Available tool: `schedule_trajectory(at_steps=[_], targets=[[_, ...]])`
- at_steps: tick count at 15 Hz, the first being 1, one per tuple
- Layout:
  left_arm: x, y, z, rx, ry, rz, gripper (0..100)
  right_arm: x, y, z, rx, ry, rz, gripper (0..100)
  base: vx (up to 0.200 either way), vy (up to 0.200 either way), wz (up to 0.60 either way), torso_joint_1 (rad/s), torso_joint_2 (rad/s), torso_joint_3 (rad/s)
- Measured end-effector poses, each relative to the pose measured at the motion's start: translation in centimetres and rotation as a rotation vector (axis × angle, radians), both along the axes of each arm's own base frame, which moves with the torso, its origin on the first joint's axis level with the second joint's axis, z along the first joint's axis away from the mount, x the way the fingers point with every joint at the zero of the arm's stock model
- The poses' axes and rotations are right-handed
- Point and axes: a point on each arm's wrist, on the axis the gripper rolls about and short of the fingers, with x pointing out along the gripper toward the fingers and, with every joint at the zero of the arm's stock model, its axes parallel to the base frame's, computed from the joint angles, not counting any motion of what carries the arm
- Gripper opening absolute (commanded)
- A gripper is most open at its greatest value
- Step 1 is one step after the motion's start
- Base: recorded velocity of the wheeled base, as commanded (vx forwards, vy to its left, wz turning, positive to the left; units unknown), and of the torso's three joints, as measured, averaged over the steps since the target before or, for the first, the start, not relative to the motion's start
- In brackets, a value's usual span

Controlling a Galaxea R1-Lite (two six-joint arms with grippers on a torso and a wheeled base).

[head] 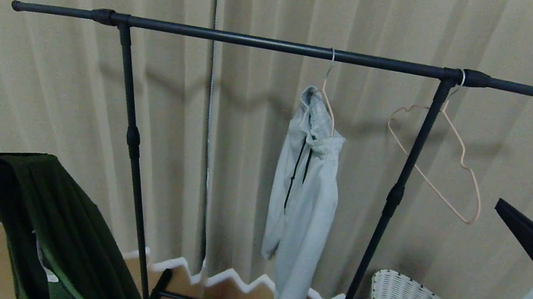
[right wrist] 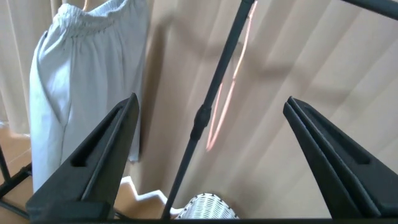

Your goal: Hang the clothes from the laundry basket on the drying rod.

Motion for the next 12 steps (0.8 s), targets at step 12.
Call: schedule_trajectory(at_steps=[12], targets=[[0.1, 1.0, -0.6, 0.050, -0.187, 0.048, 0, 0.7, -0.7, 3.4, -0.023, 0.382, -0.139, 100, 0.000, 0.000, 0.00, 0.000, 0.00, 0.000]])
